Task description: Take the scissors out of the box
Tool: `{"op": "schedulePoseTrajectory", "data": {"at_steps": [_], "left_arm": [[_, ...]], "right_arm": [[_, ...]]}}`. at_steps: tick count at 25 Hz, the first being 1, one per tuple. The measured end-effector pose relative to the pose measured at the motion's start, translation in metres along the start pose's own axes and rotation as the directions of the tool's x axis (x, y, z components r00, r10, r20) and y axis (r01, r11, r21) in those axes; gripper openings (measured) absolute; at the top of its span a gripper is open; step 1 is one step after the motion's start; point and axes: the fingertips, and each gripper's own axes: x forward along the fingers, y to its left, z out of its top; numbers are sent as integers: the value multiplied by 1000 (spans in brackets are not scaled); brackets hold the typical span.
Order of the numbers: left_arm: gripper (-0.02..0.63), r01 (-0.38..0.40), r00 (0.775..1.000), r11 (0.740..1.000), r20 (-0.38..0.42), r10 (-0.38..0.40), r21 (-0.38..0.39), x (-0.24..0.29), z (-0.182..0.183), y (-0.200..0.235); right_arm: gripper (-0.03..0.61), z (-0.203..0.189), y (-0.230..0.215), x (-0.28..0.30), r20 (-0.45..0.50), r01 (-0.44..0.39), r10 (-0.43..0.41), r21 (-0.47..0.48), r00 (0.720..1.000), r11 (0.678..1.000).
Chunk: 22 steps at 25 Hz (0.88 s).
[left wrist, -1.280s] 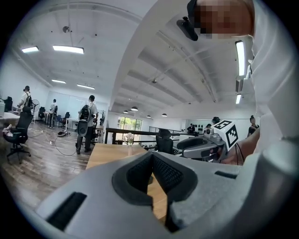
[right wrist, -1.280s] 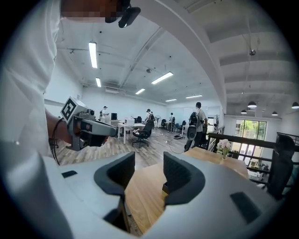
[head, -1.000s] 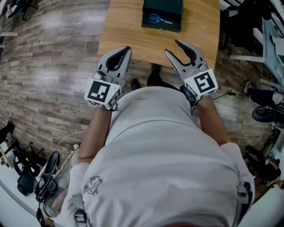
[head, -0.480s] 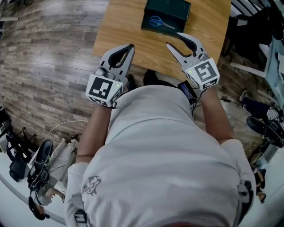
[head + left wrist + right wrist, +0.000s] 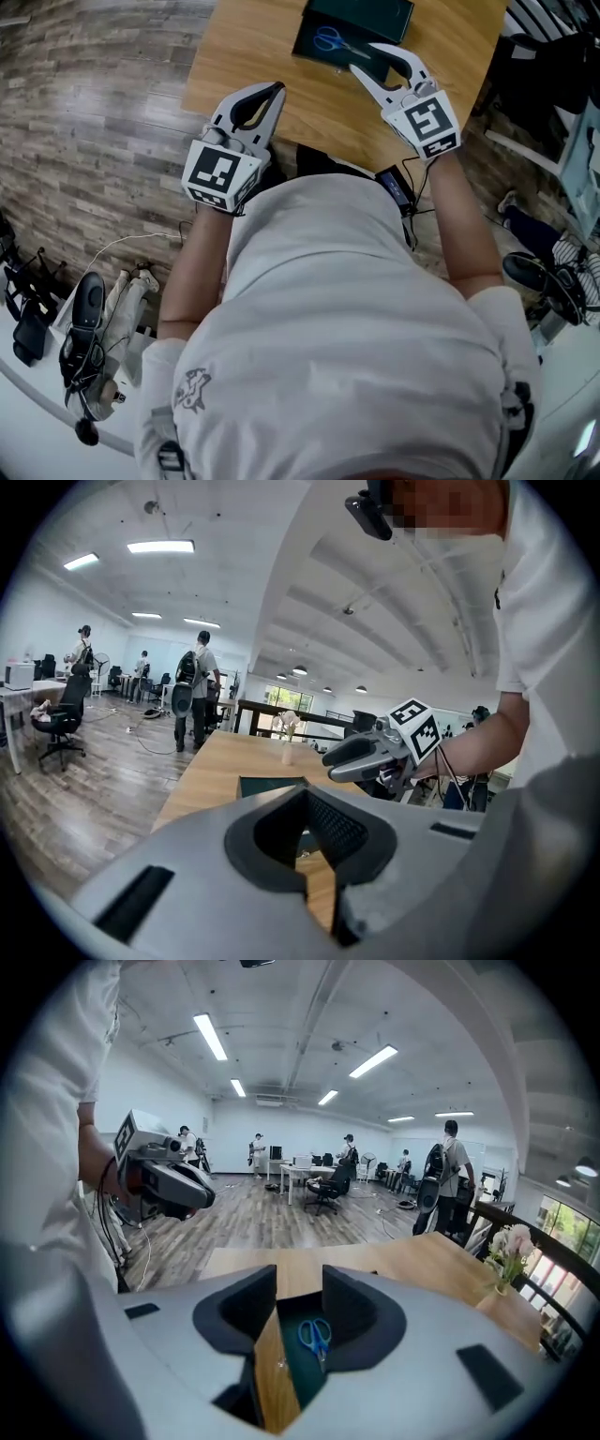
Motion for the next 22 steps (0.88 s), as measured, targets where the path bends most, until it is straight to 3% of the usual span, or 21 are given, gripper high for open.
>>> {"op": "schedulePoseTrajectory", "data": {"at_steps": [5,11,22], "left_arm": [[5,3,999,1000,-39,-4,-19,20,-15,8],[5,0,997,1000,-82,-3,-27,43,-29,21],[5,-9,991,998,-134,1,-63,75,-54,35]], "right_arm": [[160,-21,-8,26,-66,-50,46,-52,997,997],[160,-53,-19,64,-146,-104,96,-49,985,993],[160,-124,-23,127,-315,-183,169,-17,934,983]]}}
